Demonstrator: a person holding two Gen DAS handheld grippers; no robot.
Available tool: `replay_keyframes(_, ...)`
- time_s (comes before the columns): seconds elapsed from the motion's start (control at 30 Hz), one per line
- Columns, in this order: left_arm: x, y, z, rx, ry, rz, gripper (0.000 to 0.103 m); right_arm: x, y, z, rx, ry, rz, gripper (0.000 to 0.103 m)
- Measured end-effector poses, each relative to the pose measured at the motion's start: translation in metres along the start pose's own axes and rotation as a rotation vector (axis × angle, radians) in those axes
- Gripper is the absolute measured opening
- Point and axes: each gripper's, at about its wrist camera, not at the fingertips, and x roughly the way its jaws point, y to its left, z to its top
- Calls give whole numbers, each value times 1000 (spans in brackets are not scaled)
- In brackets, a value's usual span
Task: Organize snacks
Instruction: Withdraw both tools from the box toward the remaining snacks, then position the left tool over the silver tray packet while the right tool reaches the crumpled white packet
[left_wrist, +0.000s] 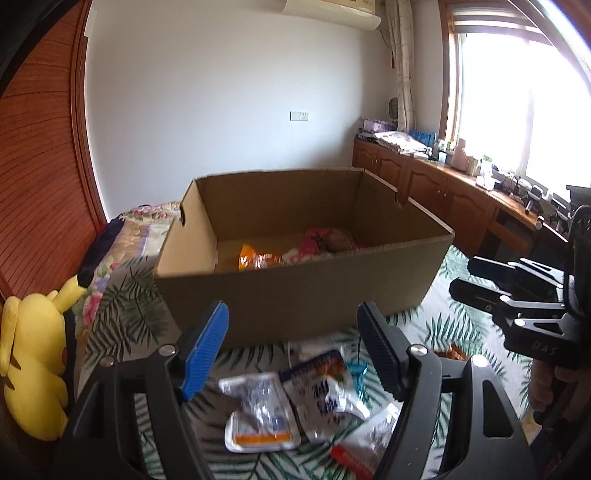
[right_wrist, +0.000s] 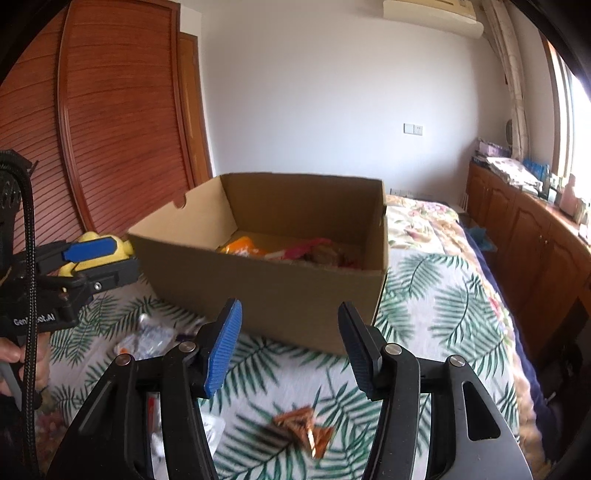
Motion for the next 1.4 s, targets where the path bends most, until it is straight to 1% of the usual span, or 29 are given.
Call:
replay_keyframes(0.23, -1, 4, -27, -15, 42, 14, 73, -7, 16, -22, 0, 29, 29, 57)
replay_keyframes(0.33, 5, 10, -41, -20, 75, 19, 73, -6, 23, -32, 5, 43, 51, 59)
replay_keyframes(0.5, 16, 17, -57, -33, 119, 34, 73, 2, 36, -46, 9, 68, 64, 66)
replay_keyframes(0.57, 19, 20, -62, -37, 130, 35, 73, 6, 40, -51, 7, 78, 64, 67)
replay_keyframes(0.87, 34, 31, -75, -52, 165, 52, 73, 17, 54, -68, 8, 122, 100, 74)
replay_keyframes(1.07, 43, 36, -83, -57, 201, 61, 73, 27, 70, -84, -2, 163, 122, 76)
replay_keyframes(1.2, 47, 34, -84, -50, 217, 54, 73, 30, 81, -90, -22, 182, 128, 79)
replay_keyframes(1.33, 54, 34, -86, -52, 254, 51, 73, 34, 88, -97, -42, 198, 101, 80)
replay_keyframes(1.4, 55, 35, -87, -56, 256, 48, 73, 36, 89, -100, -39, 202, 99, 81)
